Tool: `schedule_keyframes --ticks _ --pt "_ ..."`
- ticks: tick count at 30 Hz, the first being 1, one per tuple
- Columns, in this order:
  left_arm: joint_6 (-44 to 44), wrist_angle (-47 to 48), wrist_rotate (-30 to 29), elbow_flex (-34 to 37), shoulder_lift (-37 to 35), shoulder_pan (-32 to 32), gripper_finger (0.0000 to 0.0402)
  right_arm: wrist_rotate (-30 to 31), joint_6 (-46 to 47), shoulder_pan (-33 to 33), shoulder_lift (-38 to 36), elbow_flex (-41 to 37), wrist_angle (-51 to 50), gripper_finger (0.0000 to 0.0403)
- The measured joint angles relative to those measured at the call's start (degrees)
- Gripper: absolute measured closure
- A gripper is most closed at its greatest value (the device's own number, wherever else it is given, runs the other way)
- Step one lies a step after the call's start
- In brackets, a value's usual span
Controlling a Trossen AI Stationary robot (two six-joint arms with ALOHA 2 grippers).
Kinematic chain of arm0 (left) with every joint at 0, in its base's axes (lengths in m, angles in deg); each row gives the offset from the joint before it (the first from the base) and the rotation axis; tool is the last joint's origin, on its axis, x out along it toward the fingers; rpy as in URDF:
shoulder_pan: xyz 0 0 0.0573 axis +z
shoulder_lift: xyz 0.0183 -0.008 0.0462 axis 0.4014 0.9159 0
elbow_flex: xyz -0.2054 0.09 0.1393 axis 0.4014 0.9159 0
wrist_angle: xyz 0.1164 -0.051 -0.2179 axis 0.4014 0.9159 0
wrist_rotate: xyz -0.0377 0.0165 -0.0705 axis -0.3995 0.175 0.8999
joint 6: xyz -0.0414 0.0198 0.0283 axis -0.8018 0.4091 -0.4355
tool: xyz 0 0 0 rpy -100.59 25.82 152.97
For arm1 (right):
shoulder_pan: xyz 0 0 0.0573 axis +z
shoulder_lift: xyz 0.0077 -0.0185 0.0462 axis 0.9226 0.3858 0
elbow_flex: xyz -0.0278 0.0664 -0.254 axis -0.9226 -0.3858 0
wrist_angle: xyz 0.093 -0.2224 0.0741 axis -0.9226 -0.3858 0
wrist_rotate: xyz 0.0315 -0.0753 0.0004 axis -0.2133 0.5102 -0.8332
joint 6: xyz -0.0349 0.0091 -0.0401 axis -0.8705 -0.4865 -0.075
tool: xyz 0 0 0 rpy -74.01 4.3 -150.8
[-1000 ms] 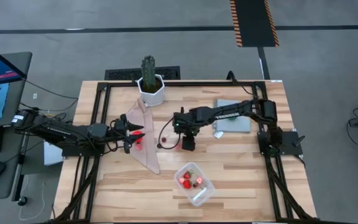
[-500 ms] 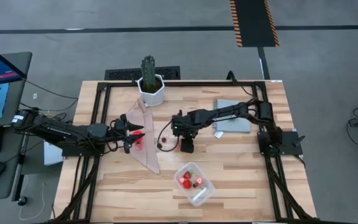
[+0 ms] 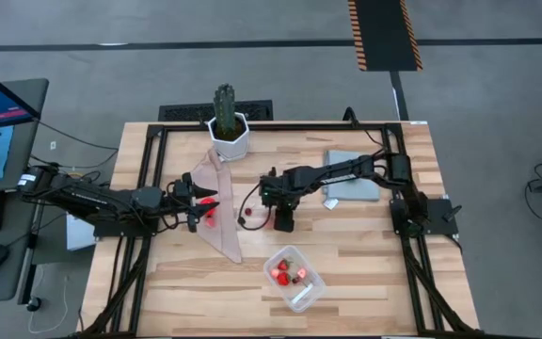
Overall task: Pick and placing Produce into tupperware
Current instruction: Put the right red cherry into the transparent bin
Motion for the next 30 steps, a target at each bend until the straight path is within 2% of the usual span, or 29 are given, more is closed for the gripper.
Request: schedule_keyframes --ticks 5,10,20,30 --pt "0.0 0.0 0.0 0.0 0.0 0.0 0.0223 0.0 0.0 0.0 0.0 0.0 0.4 0.0317" --pt "0.0 0.0 0.0 0.0 0.0 0.0 0.0223 0.9 0.0 0.0 0.0 0.7 -0.9 0.0325" --pt "0.0 0.1 0.0 0.0 0.0 0.0 0.0223 1.0 -1.0 0.3 0.0 9.1 -8.9 0.0326" --pt "-0.5 0.4 0.0 0.0 0.0 0.0 0.0223 2.7 3.2 7.5 0.0 17.5 -19.5 0.0326"
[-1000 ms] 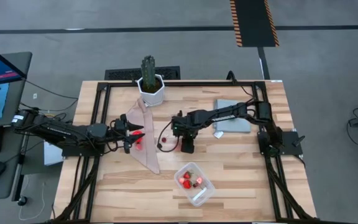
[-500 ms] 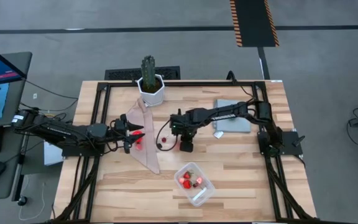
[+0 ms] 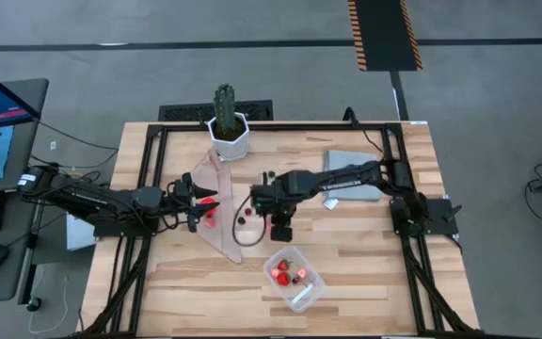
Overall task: Pick and placing Produce into tupperware
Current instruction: Put the right red cherry into the transparent bin
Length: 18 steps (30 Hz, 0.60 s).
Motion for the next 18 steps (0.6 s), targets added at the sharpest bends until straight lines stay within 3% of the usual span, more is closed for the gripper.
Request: schedule_keyframes --ticks 7,18 --pt "-0.4 0.0 0.0 0.0 0.0 0.0 0.0223 2.9 6.1 6.6 0.0 4.6 -3.7 0.0327" --pt "-1.4 0.1 0.0 0.0 0.0 0.0 0.0223 3.2 17.9 15.6 0.0 5.3 -4.4 0.0327"
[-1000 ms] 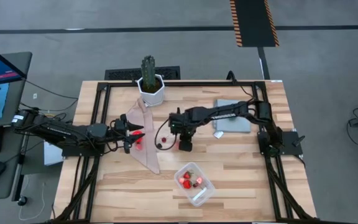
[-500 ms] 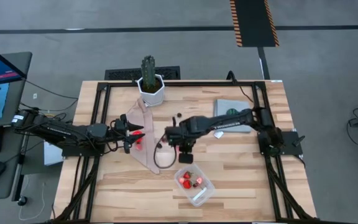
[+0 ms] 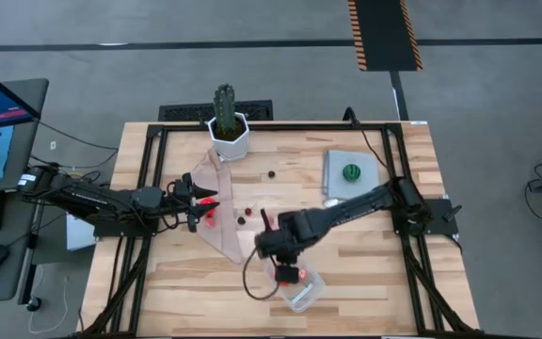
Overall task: Pick and placing Produce into tupperware
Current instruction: Put the right red cherry into the transparent bin, then put the right peach into the transparent bin
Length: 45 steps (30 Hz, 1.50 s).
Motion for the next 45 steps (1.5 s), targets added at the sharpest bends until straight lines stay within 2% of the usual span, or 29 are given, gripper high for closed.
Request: schedule_keyframes --ticks 4,7,16,20,30,39,45 --pt "-0.6 0.0 0.0 0.0 0.0 0.0 0.0223 1.0 3.3 2.6 0.0 0.0 0.0 0.0323" --pt "-0.7 0.0 0.0 0.0 0.0 0.0 0.0223 1.2 5.3 3.9 0.0 0.0 0.0 0.0306" --pt "-0.7 0.0 0.0 0.0 0.0 0.0 0.0223 2.8 6.3 3.9 0.0 -0.1 -1.1 0.0194" --pt "-1.0 0.0 0.0 0.0 0.0 0.0 0.0223 2.9 3.4 1.9 0.0 -0.1 -2.2 0.0167" --pt "-1.1 0.0 0.0 0.0 0.0 0.0 0.0223 4.0 -7.9 -7.6 0.0 -0.1 -2.1 0.0174" --pt "-0.4 0.0 0.0 0.0 0.0 0.0 0.0223 3.9 -17.5 -16.3 0.0 -0.1 2.8 0.0179" --pt "-0.4 0.0 0.0 0.0 0.0 0.0 0.0223 3.4 -19.3 -20.1 0.0 -0.1 4.8 0.0183"
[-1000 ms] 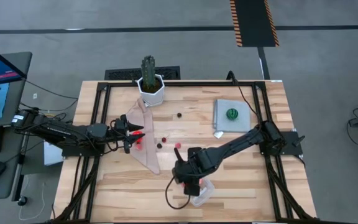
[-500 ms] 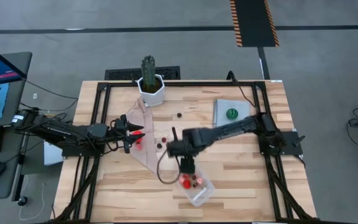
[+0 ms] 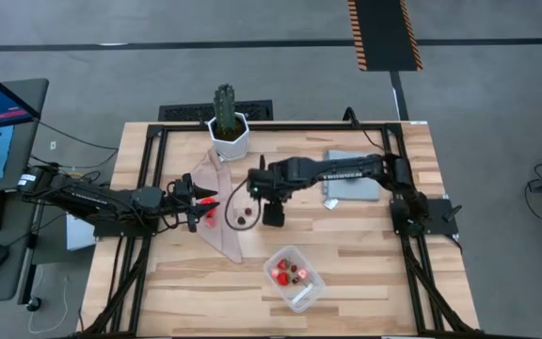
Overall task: Pick and placing Produce into tupperware
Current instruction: Put the right peach into the transparent bin
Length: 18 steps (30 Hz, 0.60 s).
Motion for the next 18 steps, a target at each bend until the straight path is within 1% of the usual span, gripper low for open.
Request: schedule_keyframes --ticks 5,11,16,18 --pt "0.0 0.0 0.0 0.0 0.0 0.0 0.0223 -2.6 -0.4 -0.5 0.0 -1.5 5.6 0.0193" --pt "0.0 0.0 0.0 0.0 0.0 0.0 0.0223 -2.7 0.1 -0.4 0.0 -4.5 6.7 0.0207" --pt "0.0 0.0 0.0 0.0 0.0 0.0 0.0223 -2.7 0.4 0.4 0.0 -6.7 11.3 0.0211" --pt "0.0 0.0 0.0 0.0 0.0 0.0 0.0223 -2.7 0.1 0.9 0.0 -7.6 11.4 0.0211"
